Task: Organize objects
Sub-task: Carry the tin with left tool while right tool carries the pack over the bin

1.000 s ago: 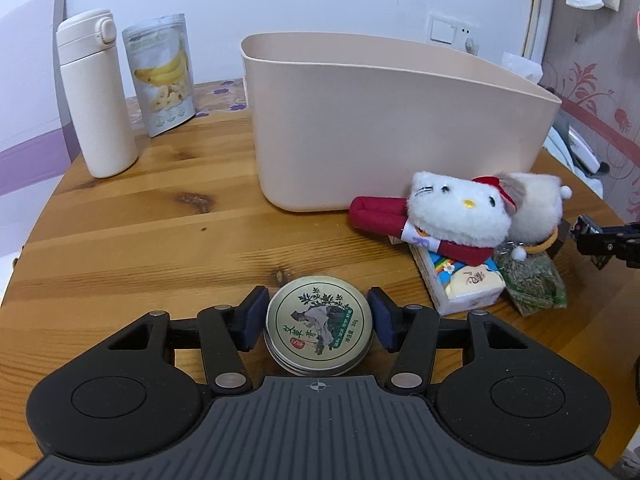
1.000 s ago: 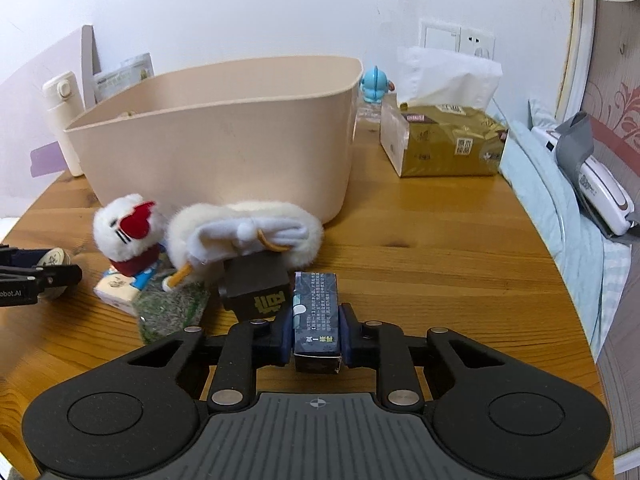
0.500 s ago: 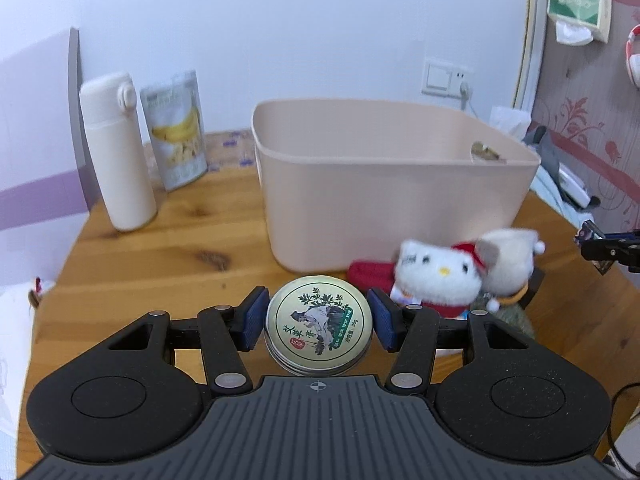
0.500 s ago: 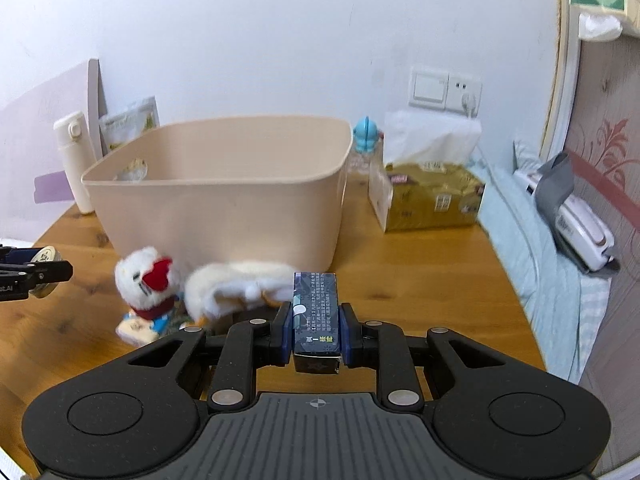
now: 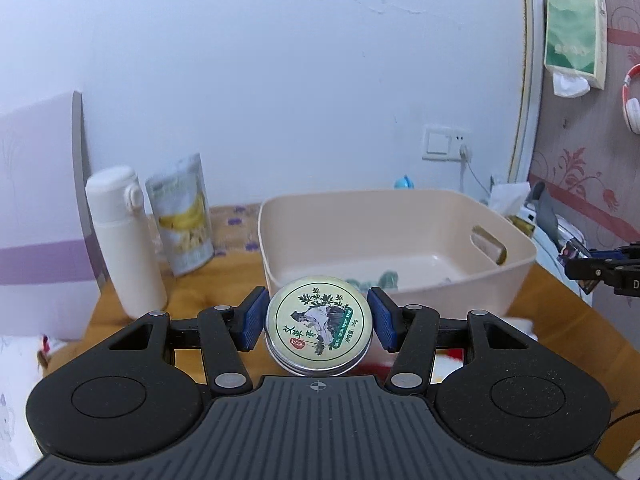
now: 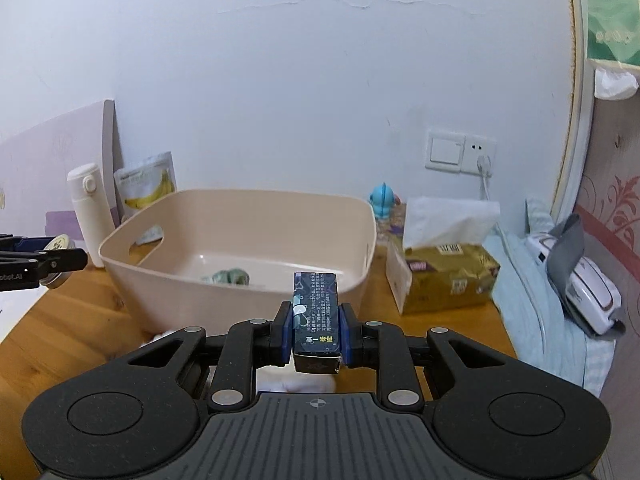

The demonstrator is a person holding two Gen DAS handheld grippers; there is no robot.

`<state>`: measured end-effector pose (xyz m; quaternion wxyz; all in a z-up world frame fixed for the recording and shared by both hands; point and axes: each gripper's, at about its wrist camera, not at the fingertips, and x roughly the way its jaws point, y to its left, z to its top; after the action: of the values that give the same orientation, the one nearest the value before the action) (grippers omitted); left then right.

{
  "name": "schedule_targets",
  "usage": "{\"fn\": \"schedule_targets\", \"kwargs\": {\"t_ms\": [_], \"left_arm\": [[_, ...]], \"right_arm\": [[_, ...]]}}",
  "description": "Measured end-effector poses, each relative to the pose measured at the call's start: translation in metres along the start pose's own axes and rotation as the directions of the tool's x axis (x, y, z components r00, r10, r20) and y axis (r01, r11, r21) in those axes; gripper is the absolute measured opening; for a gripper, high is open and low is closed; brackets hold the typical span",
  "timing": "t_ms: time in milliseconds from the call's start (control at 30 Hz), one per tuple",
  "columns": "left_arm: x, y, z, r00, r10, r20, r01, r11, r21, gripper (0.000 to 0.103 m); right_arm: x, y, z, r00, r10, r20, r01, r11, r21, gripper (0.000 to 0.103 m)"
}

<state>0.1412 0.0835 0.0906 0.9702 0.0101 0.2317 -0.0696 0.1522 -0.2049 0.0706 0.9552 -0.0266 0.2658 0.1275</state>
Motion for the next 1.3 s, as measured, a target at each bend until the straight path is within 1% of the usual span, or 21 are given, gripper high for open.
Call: {"fn": "schedule_targets", "kwargs": {"t_ms": [200,367,533,667,800,900,1033,1233,1300], "left_arm": [[0.009,-0.004,0.02,0.999,-0.007,0.036,0.006,1.0,0.017,0.056],[0.022,-0.009,0.034,0.999,-0.018,0.047,0.017,0.999,0.027,0.056],[0.044,-0.02,0.047,0.997,-0.058,0.042,0.057,0.998,0.016,0.056],[0.068,-0.03,0.054,0.996,-0.09,0.017,0.09,0.996,0.017,0.056],[0.093,-0.038,0.057,0.996,-0.085,-0.01,0.085,0.996,0.015,0.056],[0.107,-0.042,0.057,0.996,-0.089,-0.03,0.09,0.996,0.016,0.056],[0.123,-0.047,0.056,0.995,-0.077,-0.066,0.079,0.996,0.033,0.056],[0.139,-0.047,0.049,0.99,-0.082,-0.118,0.082,0.997,-0.002,0.056],[0.143,-0.047,0.046,0.988,-0.074,-0.137,0.074,0.997,-0.006,0.056]], "right_arm": [[0.007,-0.003,0.018,0.999,-0.001,0.035,0.001,1.0,0.004,0.024],[0.018,-0.009,0.028,0.999,-0.003,0.048,0.002,1.0,0.017,0.024],[0.03,-0.013,0.039,0.997,-0.011,0.07,0.007,0.999,0.045,0.024],[0.042,-0.014,0.046,0.997,-0.009,0.072,0.005,0.998,0.057,0.024],[0.055,-0.012,0.051,0.998,-0.007,0.065,0.004,0.999,0.05,0.024],[0.068,-0.01,0.052,0.999,-0.006,0.046,0.004,0.999,0.038,0.024],[0.085,-0.006,0.053,1.0,0.007,0.01,-0.007,1.0,0.017,0.024],[0.105,-0.002,0.046,0.999,0.012,-0.041,-0.011,1.0,0.02,0.024],[0.109,0.001,0.044,0.998,0.011,-0.055,-0.011,1.0,0.007,0.024]]}}
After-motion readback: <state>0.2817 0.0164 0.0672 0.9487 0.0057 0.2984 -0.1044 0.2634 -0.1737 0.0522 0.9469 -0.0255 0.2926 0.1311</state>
